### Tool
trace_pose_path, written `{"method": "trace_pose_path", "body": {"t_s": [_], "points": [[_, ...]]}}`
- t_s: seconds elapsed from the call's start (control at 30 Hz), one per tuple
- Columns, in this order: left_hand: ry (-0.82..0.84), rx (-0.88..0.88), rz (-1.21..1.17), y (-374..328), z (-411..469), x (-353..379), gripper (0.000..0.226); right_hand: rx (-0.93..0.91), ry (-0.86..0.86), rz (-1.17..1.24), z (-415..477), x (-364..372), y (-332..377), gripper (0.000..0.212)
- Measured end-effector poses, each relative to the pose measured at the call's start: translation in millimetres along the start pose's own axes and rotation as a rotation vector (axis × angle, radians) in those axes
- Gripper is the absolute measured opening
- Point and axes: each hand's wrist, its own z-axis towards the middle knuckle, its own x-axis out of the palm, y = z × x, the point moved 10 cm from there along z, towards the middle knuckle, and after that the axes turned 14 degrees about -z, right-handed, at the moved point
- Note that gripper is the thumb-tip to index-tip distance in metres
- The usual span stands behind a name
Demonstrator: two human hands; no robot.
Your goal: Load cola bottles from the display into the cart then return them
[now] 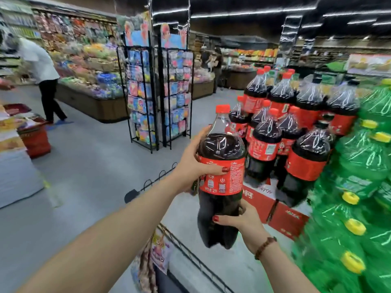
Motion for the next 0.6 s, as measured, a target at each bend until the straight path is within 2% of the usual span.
{"method": "trace_pose_path", "body": {"t_s": [0.23,0.37,0.6], "points": [[0.182,0.002,0.079,22.3,88.5,-7.7,0.104,-0.010,-0.110,-0.023,83.4,-14.2,-5.4,0.060],[0.213,0.025,0.023,42.7,146.4,-29.5,0.107,-0.002,-0.221,-0.035,131.0,-24.7,-10.9,0.052],[0.272,0.037,-0.018,74.9,246.0,-56.8,0.104,0.011,-0.355,-0.115,216.1,-48.9,-10.1,0.054]]}}
